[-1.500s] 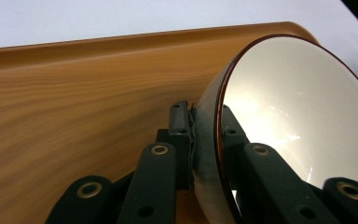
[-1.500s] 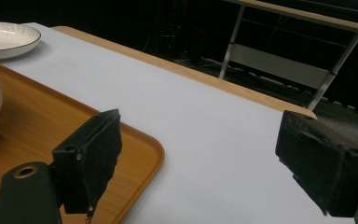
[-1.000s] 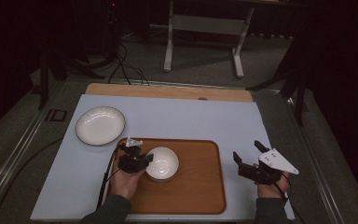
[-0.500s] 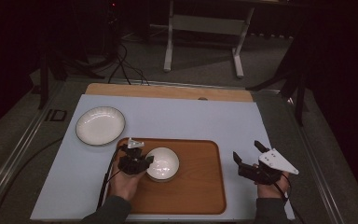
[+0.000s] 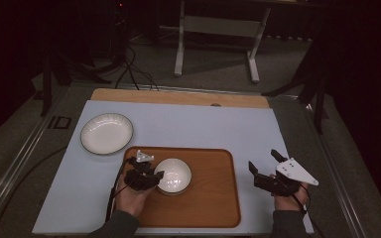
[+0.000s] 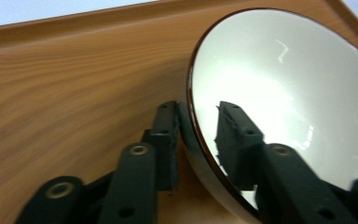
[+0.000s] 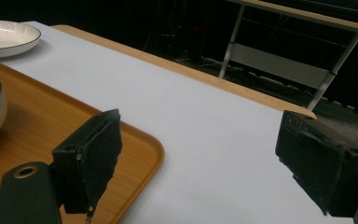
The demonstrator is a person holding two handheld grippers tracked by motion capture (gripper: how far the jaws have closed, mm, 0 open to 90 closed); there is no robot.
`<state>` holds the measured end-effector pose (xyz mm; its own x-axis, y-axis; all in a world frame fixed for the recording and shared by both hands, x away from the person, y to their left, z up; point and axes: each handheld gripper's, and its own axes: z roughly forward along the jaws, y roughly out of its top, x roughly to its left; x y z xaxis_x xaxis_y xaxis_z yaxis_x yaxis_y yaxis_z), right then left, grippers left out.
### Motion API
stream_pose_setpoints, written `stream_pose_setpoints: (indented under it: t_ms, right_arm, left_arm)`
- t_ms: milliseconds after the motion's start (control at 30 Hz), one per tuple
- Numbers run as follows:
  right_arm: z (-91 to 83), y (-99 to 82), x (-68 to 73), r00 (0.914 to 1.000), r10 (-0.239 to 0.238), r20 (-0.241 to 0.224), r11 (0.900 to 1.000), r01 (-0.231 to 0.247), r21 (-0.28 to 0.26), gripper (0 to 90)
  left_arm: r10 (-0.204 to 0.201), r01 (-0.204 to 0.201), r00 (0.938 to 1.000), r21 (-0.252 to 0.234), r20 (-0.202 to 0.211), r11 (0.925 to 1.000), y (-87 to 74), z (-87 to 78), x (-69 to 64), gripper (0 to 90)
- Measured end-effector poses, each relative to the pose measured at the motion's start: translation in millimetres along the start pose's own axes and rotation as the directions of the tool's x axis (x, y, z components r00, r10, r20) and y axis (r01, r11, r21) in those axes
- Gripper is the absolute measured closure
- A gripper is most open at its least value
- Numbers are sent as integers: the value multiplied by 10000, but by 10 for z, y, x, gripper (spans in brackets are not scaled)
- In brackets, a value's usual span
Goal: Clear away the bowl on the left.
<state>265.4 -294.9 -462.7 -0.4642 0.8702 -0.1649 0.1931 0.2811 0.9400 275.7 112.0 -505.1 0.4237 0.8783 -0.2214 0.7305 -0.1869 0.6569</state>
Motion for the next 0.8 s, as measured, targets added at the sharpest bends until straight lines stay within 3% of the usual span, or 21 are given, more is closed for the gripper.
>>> stream_pose_setpoints:
  t_ms: [133,267,367,500,567,800]
  right_arm:
    - [-6,-1,-9,10000,30,36,10000,-30,-21,140]
    - [-7,-2,-8,10000,41,57,10000,-41,-12,140]
    - [-3,-2,-5,10000,37,72,10000,-37,2,140]
    - [-4,-2,1,10000,8,78,10000,-8,-15,140]
    - [-9,-1,2,10000,-11,76,10000,11,-17,140]
    - [-16,0,-11,9999,76,74,9999,-76,-72,140]
  left_arm:
    - [314,-321,9994,-401,-171,9987,7,-92,-16,595]
    - [653,-674,9976,-1020,-240,9925,13,-241,9,540]
    - [755,-836,9953,-1454,-603,9858,-6,-387,72,485]
    - [793,-915,9938,-1685,-777,9815,-15,-466,113,470]
    - [671,-862,9931,-2112,-960,9736,-38,-579,208,455]
    - [697,-1034,9877,-2512,-1396,9624,-16,-730,320,400]
